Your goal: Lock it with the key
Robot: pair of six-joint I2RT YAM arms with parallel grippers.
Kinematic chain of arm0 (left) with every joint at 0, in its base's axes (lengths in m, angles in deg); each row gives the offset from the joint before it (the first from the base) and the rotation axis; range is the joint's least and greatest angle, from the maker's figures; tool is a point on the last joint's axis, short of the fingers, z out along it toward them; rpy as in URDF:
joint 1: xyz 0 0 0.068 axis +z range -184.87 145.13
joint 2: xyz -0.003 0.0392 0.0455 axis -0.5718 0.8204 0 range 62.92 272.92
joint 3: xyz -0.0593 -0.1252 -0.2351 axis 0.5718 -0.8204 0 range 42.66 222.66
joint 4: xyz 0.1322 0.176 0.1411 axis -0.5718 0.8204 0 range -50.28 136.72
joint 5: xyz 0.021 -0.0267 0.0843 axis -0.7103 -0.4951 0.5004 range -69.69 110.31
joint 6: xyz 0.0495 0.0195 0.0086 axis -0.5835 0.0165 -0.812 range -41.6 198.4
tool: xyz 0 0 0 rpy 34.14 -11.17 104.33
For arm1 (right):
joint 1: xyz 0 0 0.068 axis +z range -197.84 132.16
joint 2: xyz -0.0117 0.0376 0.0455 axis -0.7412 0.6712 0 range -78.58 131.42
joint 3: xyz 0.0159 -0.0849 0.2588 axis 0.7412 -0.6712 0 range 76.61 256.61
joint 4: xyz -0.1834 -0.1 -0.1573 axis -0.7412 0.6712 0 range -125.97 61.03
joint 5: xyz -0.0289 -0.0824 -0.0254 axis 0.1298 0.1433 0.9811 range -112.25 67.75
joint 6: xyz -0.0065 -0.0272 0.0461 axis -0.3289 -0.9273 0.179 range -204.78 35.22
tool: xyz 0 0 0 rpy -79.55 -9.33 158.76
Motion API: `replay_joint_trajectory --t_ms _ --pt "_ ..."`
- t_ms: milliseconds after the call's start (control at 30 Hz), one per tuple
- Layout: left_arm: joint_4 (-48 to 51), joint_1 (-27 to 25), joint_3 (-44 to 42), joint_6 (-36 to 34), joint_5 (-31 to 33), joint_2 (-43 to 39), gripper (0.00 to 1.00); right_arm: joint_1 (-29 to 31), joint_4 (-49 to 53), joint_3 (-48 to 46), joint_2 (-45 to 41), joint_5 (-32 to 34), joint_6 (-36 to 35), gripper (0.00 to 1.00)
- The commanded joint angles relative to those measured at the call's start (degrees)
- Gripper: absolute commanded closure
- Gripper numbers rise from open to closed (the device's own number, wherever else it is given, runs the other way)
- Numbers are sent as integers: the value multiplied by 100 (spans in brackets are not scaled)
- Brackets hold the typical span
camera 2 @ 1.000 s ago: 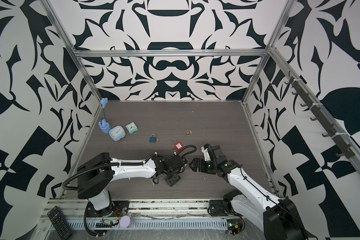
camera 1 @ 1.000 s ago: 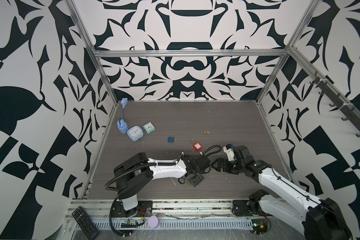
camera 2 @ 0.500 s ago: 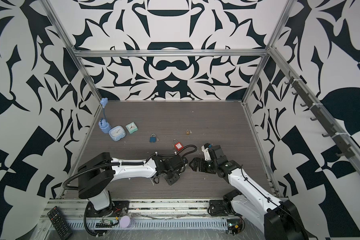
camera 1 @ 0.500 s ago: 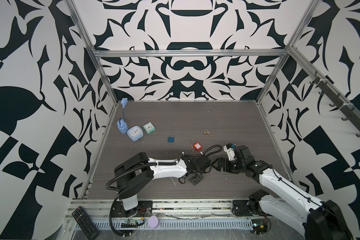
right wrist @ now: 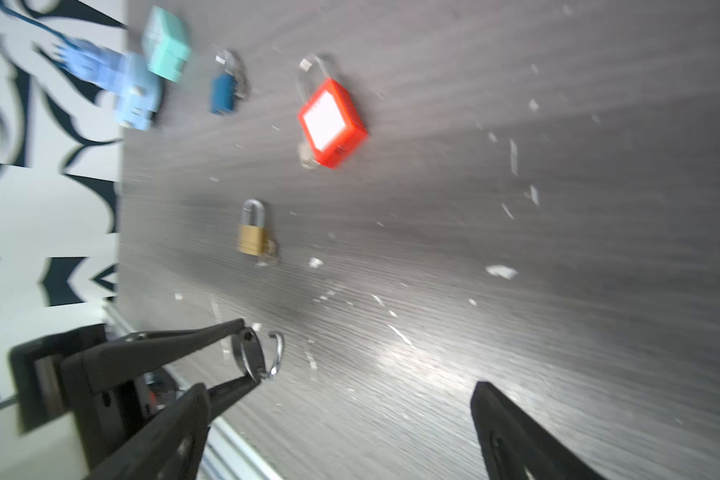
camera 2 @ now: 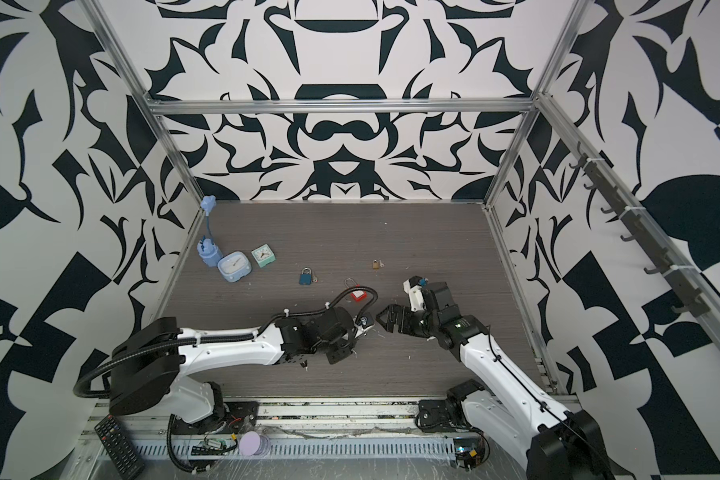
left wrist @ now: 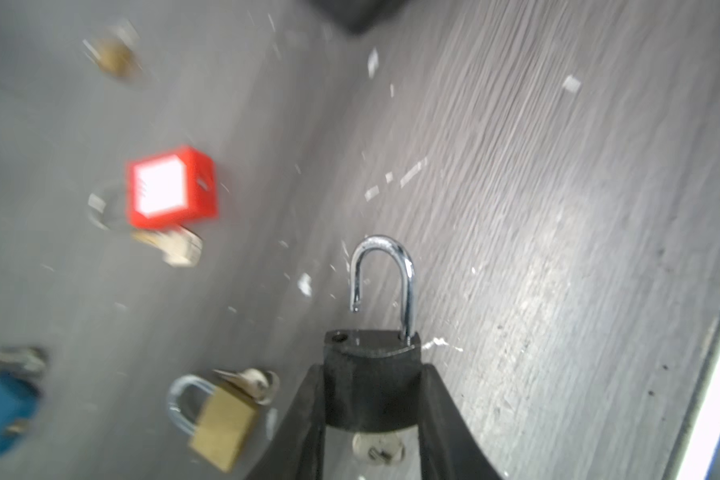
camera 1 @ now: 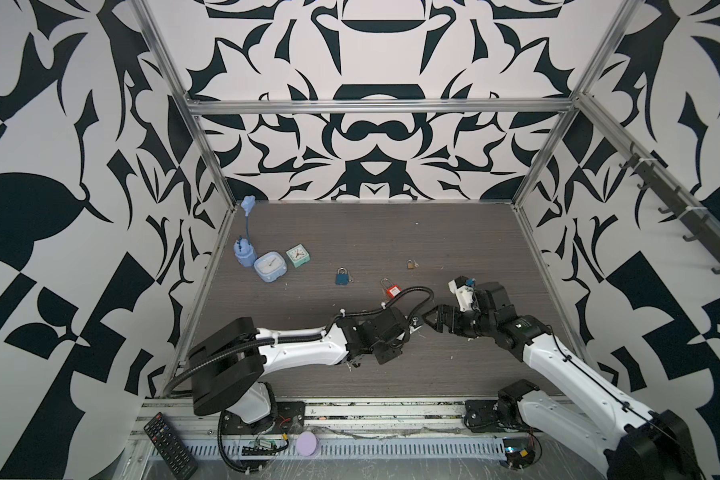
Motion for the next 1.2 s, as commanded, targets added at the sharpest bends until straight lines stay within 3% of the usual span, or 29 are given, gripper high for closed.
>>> replay_joint_trajectory --t_ms 0,133,500,767,1167 --pt "-1774 126 -587 -1434 69 -440 100 -88 -347 487 -138 -953 30 0" --pt "-2579 354 -1035 -2091 -203 -689 100 -105 -323 961 1 -1578 92 3" --pt "-2197 435 -1227 -2657 -862 -1427 100 -104 524 1246 476 -1961 535 25" --pt "-1862 703 -1006 -2116 -1358 -1384 100 -88 348 1070 572 -2076 534 50" --pt "-1460 852 -764 -1659 -1577 -1263 100 256 215 1032 847 -1823 335 59"
